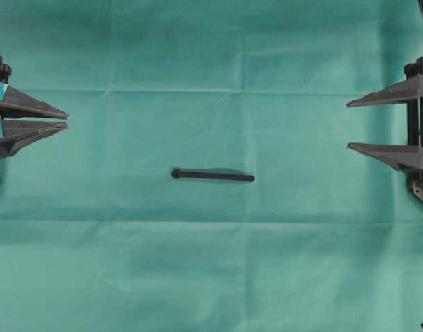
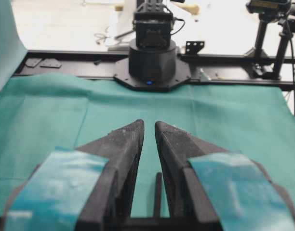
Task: Peel off the Velcro with your right arm.
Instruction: 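Move the open left gripper toward the black Velcro strap's left end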
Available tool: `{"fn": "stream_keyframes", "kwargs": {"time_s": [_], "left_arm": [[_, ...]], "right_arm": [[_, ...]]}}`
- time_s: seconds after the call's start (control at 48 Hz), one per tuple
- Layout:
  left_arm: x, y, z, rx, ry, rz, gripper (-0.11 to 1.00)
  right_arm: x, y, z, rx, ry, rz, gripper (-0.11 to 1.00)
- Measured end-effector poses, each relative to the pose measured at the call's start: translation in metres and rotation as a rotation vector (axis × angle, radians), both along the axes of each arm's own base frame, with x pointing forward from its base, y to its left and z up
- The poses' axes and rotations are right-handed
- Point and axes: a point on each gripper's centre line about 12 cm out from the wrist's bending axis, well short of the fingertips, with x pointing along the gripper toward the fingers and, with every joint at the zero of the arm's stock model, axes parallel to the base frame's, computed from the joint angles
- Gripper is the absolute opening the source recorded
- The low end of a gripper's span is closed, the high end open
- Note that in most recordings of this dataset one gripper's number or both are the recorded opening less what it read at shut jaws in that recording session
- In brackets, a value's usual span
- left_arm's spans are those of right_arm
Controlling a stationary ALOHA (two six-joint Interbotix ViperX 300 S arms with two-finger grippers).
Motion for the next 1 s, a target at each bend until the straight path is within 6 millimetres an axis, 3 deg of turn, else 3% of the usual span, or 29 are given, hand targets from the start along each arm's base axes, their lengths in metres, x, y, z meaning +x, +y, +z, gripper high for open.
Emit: {"fn": "stream_keyframes", "kwargs": {"time_s": [0.042,0.146,0.229,0.542,0.625,0.708,0.854,1.0], "left_arm": [[0.000,0.000,-0.001,-0.001,0.002,0.000,0.22],[-0.001,0.000,-0.007,-0.018,0.017,0.003,0.03],[0.000,0.000,-0.008,-0.018,0.022,0.003,0.00],[0.017,0.002,-0.023,-0.025,0.078,0.009,0.01],[0.022,0.002,-0.024,-0.021,0.077,0.011,0.12],[0.025,0.003,-0.023,-0.022,0.067,0.015,0.33],[0.025,0.005,-0.022,-0.024,0.057,0.026,0.77],[0.028,0.008,-0.024,-0.027,0.069,0.037,0.80]], "right_arm": [[0.000,0.000,-0.001,0.003,0.002,0.000,0.22],[-0.001,-0.001,-0.009,0.008,0.023,-0.002,0.02],[-0.002,-0.002,-0.015,0.011,0.037,-0.008,-0.07],[-0.004,-0.005,-0.026,0.012,0.064,-0.024,-0.09],[-0.004,-0.005,-0.026,0.012,0.064,-0.025,-0.04],[-0.005,-0.005,-0.028,0.010,0.066,-0.025,0.06],[-0.006,-0.005,-0.033,0.012,0.063,-0.025,0.42],[-0.007,-0.005,-0.035,0.012,0.052,-0.027,0.46]]}}
